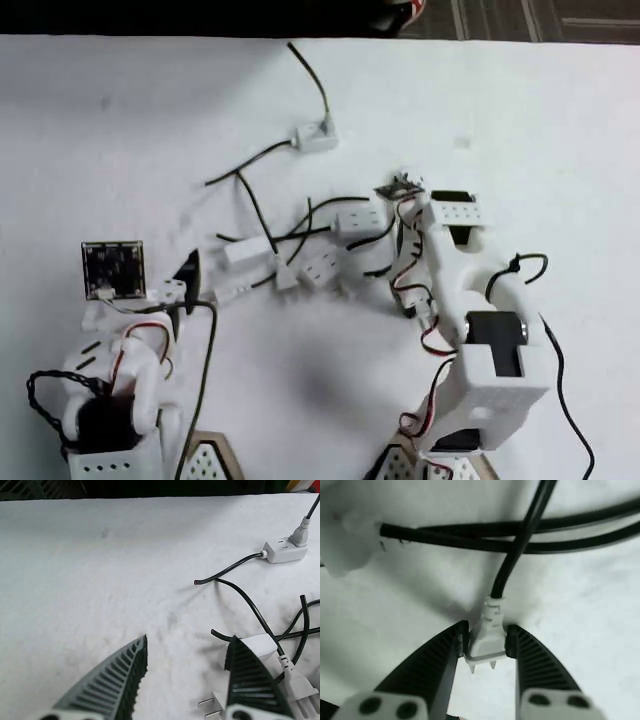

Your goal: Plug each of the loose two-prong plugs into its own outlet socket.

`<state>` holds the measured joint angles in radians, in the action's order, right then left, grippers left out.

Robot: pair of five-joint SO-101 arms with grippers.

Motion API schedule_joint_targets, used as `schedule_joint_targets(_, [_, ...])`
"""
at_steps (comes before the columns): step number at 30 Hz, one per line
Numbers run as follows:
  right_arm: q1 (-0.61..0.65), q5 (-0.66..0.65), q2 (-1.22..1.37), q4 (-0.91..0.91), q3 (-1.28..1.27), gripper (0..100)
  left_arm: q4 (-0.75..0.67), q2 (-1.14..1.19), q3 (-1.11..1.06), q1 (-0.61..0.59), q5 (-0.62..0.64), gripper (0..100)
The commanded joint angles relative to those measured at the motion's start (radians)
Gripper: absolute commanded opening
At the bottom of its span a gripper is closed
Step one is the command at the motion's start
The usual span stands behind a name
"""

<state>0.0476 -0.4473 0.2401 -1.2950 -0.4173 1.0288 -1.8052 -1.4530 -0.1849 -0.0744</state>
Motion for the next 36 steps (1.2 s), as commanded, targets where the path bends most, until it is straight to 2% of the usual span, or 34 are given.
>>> schedule_joint_targets(1, [-0.008, -0.011, 0.024, 0.013, 0.035, 6.7, -0.021, -0.005, 0.005, -0.008, 0.006, 26])
schedule_joint_targets(3, [-0.008, -0.009, 0.021, 0.007, 0.048, 0.9, -0.021, -0.005, 0.005, -0.008, 0.006, 26])
schedule_joint_targets(9, [0.016, -0.009, -0.096, -0.090, 0.049, 1.9, -0.021, -0.005, 0.005, -0.007, 0.006, 26])
schedule_joint_targets(17, [0.151, 0.000, -0.213, -0.150, 0.049, 1.9, -0.021, -0.005, 0.005, -0.005, 0.006, 26])
schedule_joint_targets(25, [0.318, 0.212, -0.209, 0.018, 0.035, 1.9, -0.021, -0.005, 0.005, -0.005, 0.006, 26])
schedule_joint_targets(30, [0.377, 0.244, -0.209, 0.139, -0.026, 2.9, -0.021, -0.005, 0.005, -0.005, 0.006, 26])
schedule_joint_targets(36, [0.378, 0.235, -0.222, 0.145, -0.029, 15.9, -0.020, -0.005, 0.005, -0.005, 0.006, 26])
